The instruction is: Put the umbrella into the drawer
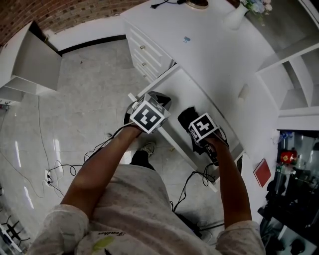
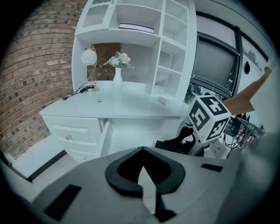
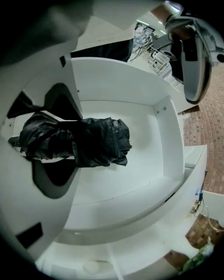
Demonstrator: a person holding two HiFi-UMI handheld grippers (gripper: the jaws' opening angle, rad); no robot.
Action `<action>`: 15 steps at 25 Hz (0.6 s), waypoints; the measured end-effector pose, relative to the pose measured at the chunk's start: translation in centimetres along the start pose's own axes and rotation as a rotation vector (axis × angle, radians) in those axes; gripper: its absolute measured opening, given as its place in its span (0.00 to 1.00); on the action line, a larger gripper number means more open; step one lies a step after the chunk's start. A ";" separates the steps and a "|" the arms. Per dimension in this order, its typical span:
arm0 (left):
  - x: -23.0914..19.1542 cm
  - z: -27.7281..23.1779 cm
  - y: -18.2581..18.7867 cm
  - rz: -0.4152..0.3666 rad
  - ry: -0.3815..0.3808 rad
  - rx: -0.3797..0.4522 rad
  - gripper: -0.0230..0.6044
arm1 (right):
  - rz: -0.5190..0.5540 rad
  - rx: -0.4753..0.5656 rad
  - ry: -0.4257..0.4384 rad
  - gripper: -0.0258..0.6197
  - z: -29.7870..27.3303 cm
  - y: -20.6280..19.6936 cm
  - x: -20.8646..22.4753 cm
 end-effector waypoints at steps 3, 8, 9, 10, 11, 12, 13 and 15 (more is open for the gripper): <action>-0.4 0.3 0.3 0.003 0.002 0.006 0.03 | 0.006 0.038 -0.004 0.47 1.4 0.6 -0.3; -1.1 1.1 0.7 0.024 0.009 0.018 0.03 | 0.014 0.101 -0.004 0.47 3.4 1.6 -0.9; -1.3 1.3 0.7 0.033 0.010 0.021 0.03 | 0.018 0.116 -0.005 0.47 3.9 2.0 -1.0; -1.7 1.6 0.8 0.035 0.016 0.028 0.03 | 0.020 0.132 -0.005 0.47 4.3 2.4 -1.1; -2.1 1.9 1.0 0.030 0.028 0.040 0.03 | 0.022 0.149 -0.006 0.47 4.7 2.9 -1.3; -2.6 2.2 1.1 0.025 0.039 0.049 0.03 | 0.023 0.169 -0.008 0.47 5.1 3.4 -1.4; -3.1 2.5 1.1 0.027 0.047 0.050 0.03 | 0.024 0.190 -0.010 0.47 5.6 3.9 -1.6; -3.8 3.0 0.8 0.051 0.050 0.043 0.03 | 0.024 0.239 -0.020 0.46 6.5 5.0 -2.0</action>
Point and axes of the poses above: the fingertips, and each gripper's own axes: z backward along the fingers, x to its right, y out of its top, the point moved 6 cm from there along z, backward along the fingers, and after that the axes turned 10 degrees about y, right-handed, at the moved point
